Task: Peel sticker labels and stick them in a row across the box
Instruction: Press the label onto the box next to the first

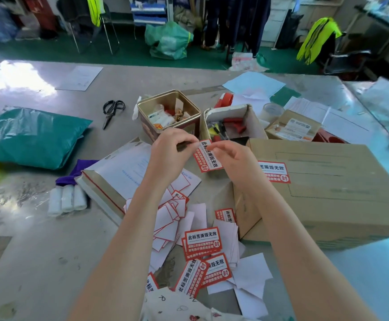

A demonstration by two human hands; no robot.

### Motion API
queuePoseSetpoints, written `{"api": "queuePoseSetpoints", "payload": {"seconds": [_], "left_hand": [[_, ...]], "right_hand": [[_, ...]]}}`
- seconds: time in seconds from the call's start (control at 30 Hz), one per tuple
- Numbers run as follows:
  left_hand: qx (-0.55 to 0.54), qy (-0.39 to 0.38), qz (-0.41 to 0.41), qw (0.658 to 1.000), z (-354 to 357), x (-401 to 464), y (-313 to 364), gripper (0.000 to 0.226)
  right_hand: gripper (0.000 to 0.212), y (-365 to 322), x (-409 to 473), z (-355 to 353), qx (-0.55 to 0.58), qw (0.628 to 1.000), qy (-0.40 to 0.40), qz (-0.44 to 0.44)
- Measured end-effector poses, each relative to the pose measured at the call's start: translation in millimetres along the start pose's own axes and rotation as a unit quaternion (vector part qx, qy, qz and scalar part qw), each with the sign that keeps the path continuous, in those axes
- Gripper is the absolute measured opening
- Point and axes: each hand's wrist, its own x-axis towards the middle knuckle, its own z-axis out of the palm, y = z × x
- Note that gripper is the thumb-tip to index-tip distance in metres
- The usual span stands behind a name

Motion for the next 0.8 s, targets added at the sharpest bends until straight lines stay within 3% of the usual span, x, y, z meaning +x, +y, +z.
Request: {"api": "queuePoseSetpoints", "payload": {"seconds": [0.23,0.47,0.53,0.6,0.67,0.8], "left_hand": [[0.052,0.037,-0.007,0.998,5.2,-11.5,45.0,0.013],[0.050,0.065,-0.003,0.997,23.0,-18.2,75.3,0.012],[0.034,0.075,-0.013,0.997,30.1,-19.5,81.8,0.011],[-0.025,0.087,-0.033,0.995,37.1,-22.7,90.9,0.012],[-0.151,0.085,-0.109,0.979,42.0,-27.4,104.3,0.013],[-0.348,0.043,-0.262,0.899,62.3,-32.4,123.5,0.013]], "right_hand": [[0.021,6.6,-11.5,-25.1,0.105,0.994,0.041,0.010],[0.025,19.0,-27.6,-50.1,0.323,0.941,0.096,0.041],[0.025,23.3,-31.8,-61.3,0.344,0.927,0.143,0.037],[0.021,33.2,-34.2,-73.4,0.332,0.922,0.196,0.044],[0.026,43.1,-37.4,-81.6,0.324,0.923,0.203,0.053],[0.045,56.4,-47.5,-90.3,0.281,0.938,0.194,0.053]]}}
